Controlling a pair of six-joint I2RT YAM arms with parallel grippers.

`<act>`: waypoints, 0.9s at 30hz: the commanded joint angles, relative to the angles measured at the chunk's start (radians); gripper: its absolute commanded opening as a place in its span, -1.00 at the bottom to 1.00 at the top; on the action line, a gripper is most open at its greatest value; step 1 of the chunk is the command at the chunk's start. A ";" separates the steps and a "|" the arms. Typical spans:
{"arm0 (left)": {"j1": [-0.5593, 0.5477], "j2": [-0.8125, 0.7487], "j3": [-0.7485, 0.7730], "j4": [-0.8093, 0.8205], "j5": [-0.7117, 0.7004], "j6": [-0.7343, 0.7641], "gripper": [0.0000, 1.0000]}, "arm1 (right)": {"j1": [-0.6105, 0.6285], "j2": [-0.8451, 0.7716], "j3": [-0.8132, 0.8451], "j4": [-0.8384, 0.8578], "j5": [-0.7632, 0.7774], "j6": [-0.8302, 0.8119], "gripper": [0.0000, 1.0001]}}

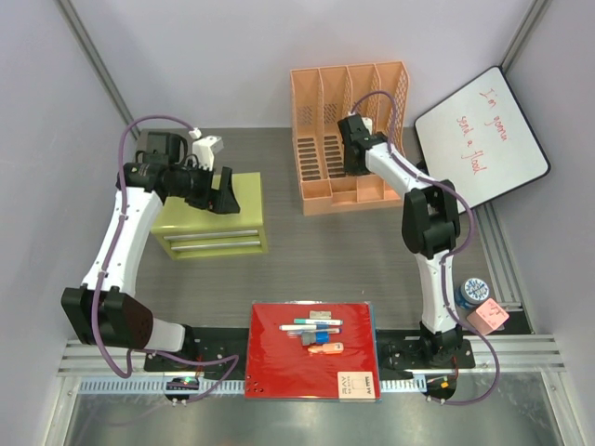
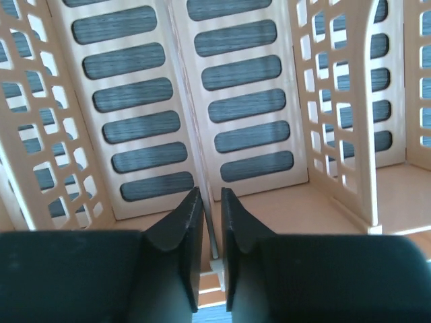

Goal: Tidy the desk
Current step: Move the storage box to the center of the board.

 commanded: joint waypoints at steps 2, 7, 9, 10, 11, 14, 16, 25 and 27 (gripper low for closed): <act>0.002 -0.021 -0.009 0.057 -0.034 -0.016 0.67 | 0.044 -0.074 -0.131 0.014 -0.015 0.015 -0.66; 0.002 -0.028 -0.035 0.099 -0.061 -0.027 0.64 | 0.154 -0.193 -0.338 0.077 0.008 0.032 -0.68; 0.002 -0.031 -0.042 0.101 -0.072 -0.022 0.64 | 0.188 -0.242 -0.416 0.091 0.013 0.050 -0.68; 0.002 -0.035 -0.044 0.100 -0.074 -0.019 0.64 | 0.215 -0.259 -0.444 0.106 0.019 0.059 -0.68; 0.002 -0.038 -0.045 0.100 -0.075 -0.018 0.63 | 0.229 -0.298 -0.471 0.115 0.016 0.079 -0.68; 0.002 -0.048 -0.052 0.100 -0.080 -0.012 0.64 | 0.281 -0.364 -0.573 0.140 0.011 0.116 -0.68; 0.002 -0.051 -0.055 0.101 -0.081 -0.007 0.64 | 0.306 -0.394 -0.639 0.149 0.016 0.128 -0.68; 0.002 -0.070 -0.045 0.093 -0.083 -0.002 0.64 | 0.380 -0.540 -0.821 0.158 0.014 0.199 -0.67; 0.002 -0.065 -0.045 0.092 -0.083 -0.002 0.64 | 0.391 -0.543 -0.823 0.158 0.015 0.204 -0.66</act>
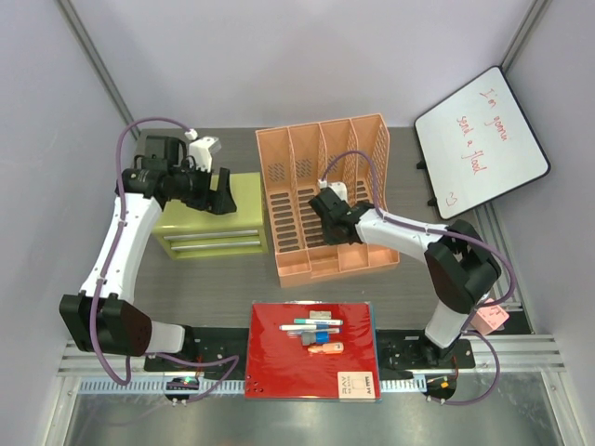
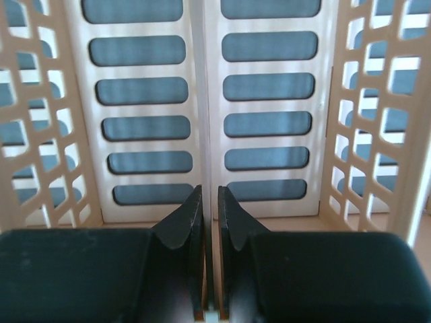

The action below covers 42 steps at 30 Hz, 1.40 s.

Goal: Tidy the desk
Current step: Move the storage box to the center of the board.

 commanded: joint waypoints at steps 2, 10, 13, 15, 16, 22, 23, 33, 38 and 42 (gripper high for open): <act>0.002 -0.026 0.009 0.024 -0.004 0.009 0.64 | 0.031 -0.033 -0.015 -0.043 -0.026 0.045 -0.60; 0.002 -0.034 0.010 0.025 -0.007 -0.002 0.63 | 0.065 0.071 0.120 -0.030 -0.029 0.049 -0.55; 0.002 -0.035 0.004 0.022 -0.009 0.001 0.63 | 0.065 0.125 0.180 -0.035 0.005 0.069 -0.55; 0.002 -0.038 0.000 0.022 -0.012 0.003 0.63 | 0.065 0.163 0.214 -0.035 0.043 0.077 -0.55; 0.000 -0.041 -0.002 0.022 -0.010 0.004 0.63 | 0.064 0.177 0.226 -0.035 0.052 0.075 -0.55; 0.002 -0.044 -0.004 0.021 -0.015 0.007 0.63 | 0.064 0.223 0.281 -0.010 0.038 0.087 -0.38; 0.002 -0.046 -0.005 0.021 -0.013 0.007 0.63 | 0.064 0.223 0.280 -0.004 0.029 0.086 -0.35; 0.002 -0.041 -0.004 0.024 -0.024 0.007 0.64 | 0.090 0.171 0.303 -0.065 0.104 0.080 0.51; 0.004 -0.061 0.004 0.016 -0.039 0.013 0.68 | 0.119 -0.046 0.260 -0.138 0.259 0.026 1.00; 0.004 -0.070 0.009 0.007 -0.033 0.013 0.68 | 0.195 -0.200 0.237 -0.249 0.264 -0.011 0.99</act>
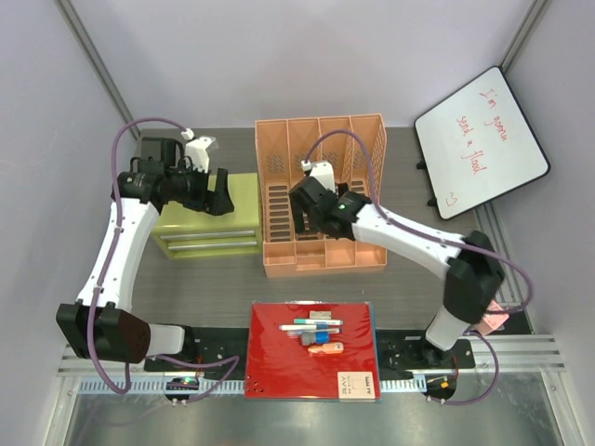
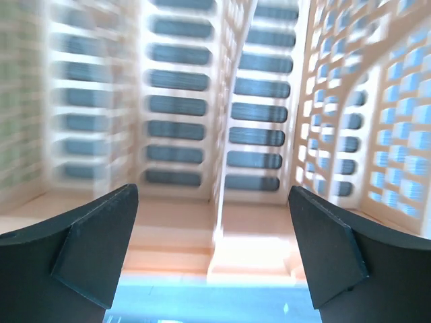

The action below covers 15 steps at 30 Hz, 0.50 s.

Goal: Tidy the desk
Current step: Move the storage box to the center of the board, then pick up the stationery from the corner of the board.

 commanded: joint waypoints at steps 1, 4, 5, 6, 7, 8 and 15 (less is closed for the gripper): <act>0.005 -0.040 0.012 0.009 -0.002 0.013 0.69 | 0.098 -0.234 -0.006 -0.110 0.077 -0.047 1.00; 0.005 -0.044 0.003 0.007 -0.003 0.011 0.69 | 0.213 -0.317 -0.052 -0.200 0.059 -0.031 0.99; 0.005 -0.049 0.000 0.006 -0.003 0.013 0.68 | 0.243 -0.332 -0.091 -0.222 0.043 -0.010 1.00; 0.005 -0.051 -0.003 0.004 -0.006 0.013 0.69 | 0.299 -0.367 -0.119 -0.252 0.007 0.013 1.00; 0.005 -0.054 -0.003 0.004 -0.008 0.017 0.69 | 0.335 -0.380 -0.147 -0.263 -0.010 0.066 1.00; 0.007 -0.055 -0.008 0.004 -0.011 0.019 0.69 | 0.368 -0.390 -0.205 -0.268 -0.024 0.094 0.99; 0.008 -0.055 -0.015 0.004 -0.003 0.013 0.69 | 0.563 -0.435 -0.377 -0.256 -0.092 0.308 0.61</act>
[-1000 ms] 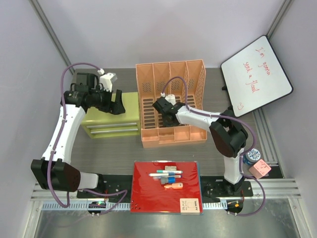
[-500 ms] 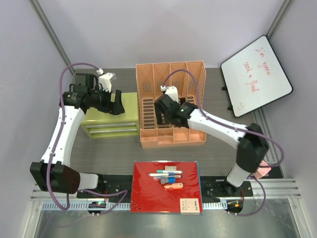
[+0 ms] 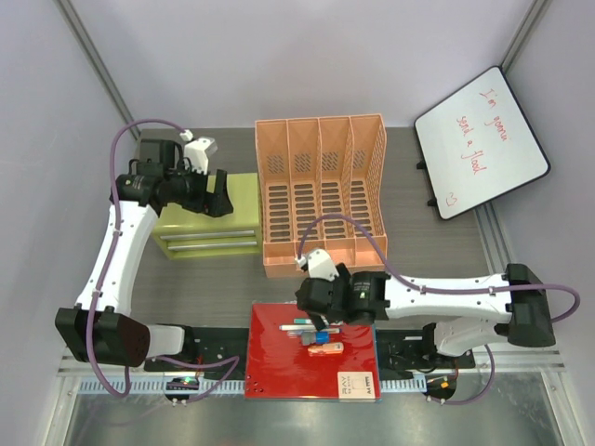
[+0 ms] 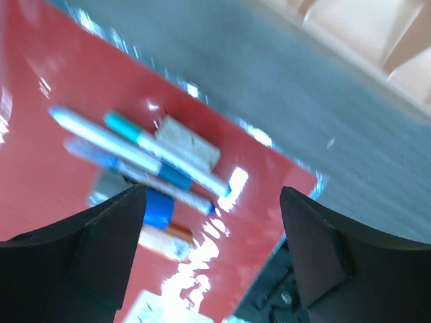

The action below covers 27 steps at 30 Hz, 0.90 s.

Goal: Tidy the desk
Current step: Pick up the stationery from the corner of the board.

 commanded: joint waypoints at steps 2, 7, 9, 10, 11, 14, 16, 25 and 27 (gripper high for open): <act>0.005 -0.027 -0.004 0.007 0.002 0.012 0.69 | 0.096 -0.016 -0.044 -0.006 -0.046 0.144 0.55; 0.005 -0.025 -0.013 0.005 -0.009 0.013 0.69 | 0.168 -0.002 -0.043 0.037 -0.088 0.075 0.60; 0.005 -0.024 -0.016 0.010 -0.010 0.012 0.69 | 0.178 0.004 -0.056 0.081 -0.147 0.019 0.64; 0.005 -0.024 -0.019 0.011 -0.012 0.013 0.69 | 0.178 0.007 -0.062 0.097 -0.173 0.002 0.64; 0.005 -0.025 -0.021 0.013 -0.012 0.012 0.68 | 0.179 0.009 -0.070 0.117 -0.187 -0.020 0.65; 0.005 -0.024 -0.022 0.014 -0.014 0.010 0.69 | 0.179 0.027 -0.076 0.144 -0.195 -0.070 0.65; 0.005 -0.021 -0.019 0.014 -0.015 0.010 0.69 | 0.179 0.049 -0.076 0.157 -0.195 -0.100 0.65; 0.005 -0.021 -0.001 0.010 -0.018 0.012 0.69 | 0.176 0.131 -0.084 0.230 -0.181 -0.134 0.58; 0.005 -0.021 -0.001 0.007 -0.017 0.013 0.69 | 0.173 0.133 -0.084 0.241 -0.177 -0.130 0.56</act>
